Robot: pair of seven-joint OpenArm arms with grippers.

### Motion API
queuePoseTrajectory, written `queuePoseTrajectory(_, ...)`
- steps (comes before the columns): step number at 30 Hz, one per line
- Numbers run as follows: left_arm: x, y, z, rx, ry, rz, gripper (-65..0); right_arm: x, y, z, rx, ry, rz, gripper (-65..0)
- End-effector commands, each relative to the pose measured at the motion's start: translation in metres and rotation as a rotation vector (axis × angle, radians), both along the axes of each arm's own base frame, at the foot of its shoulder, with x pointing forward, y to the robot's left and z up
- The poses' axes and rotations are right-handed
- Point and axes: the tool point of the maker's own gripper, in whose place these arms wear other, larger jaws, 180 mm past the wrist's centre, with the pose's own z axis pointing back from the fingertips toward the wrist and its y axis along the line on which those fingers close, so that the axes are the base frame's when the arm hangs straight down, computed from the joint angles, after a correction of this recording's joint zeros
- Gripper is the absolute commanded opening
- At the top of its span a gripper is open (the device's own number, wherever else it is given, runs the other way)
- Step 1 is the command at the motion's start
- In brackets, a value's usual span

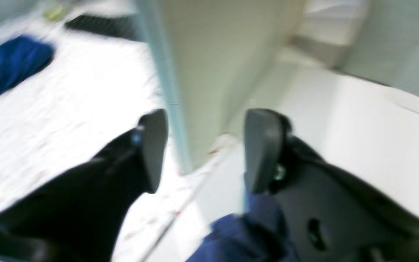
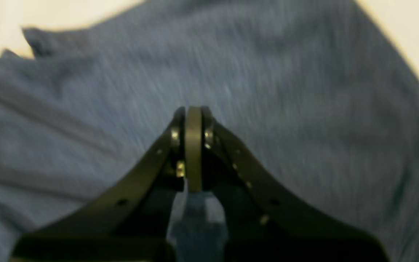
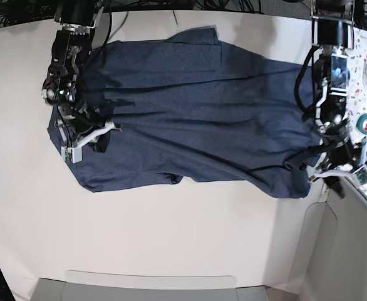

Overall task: Layout the t-shirt on the table in an organized manner, then fold the t-shirt properly
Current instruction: 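Move both grippers to grasp the shirt's shoulder corners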

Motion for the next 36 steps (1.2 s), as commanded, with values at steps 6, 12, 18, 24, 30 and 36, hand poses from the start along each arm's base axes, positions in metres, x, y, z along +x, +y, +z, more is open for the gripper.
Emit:
queuePoseTrajectory(6,-0.036,0.008,-0.004,0.008,0.043,-0.017,-56.9,0.018,-0.015,0.038,0.126,-0.166,-0.104,-65.0)
queuePoseTrajectory(12,-0.072,-0.009,-0.033,-0.072,0.098,-0.111,-60.8,0.015,-0.033,0.048,0.24,-0.214,-0.187,-65.0)
queuePoseTrajectory(18,-0.085,-0.04,-0.054,-0.327,0.074,-0.294,-64.6,-0.009,-0.049,0.016,0.241,-0.115,-0.301,-65.0)
queuePoseTrajectory(24,-0.097,-0.044,-0.06,-0.432,0.062,-0.311,-64.6,-0.039,-0.052,-0.008,0.23,-0.039,-0.332,-65.0)
queuePoseTrajectory(30,-0.098,-0.044,-0.062,-0.432,0.067,-0.31,-64.7,-0.062,-0.071,0.018,0.17,-0.098,-0.363,-65.0)
queuePoseTrajectory(36,-0.098,-0.044,-0.062,-0.432,0.067,-0.31,-64.5,-0.074,-0.076,0.036,0.132,-0.129,-0.361,-65.0)
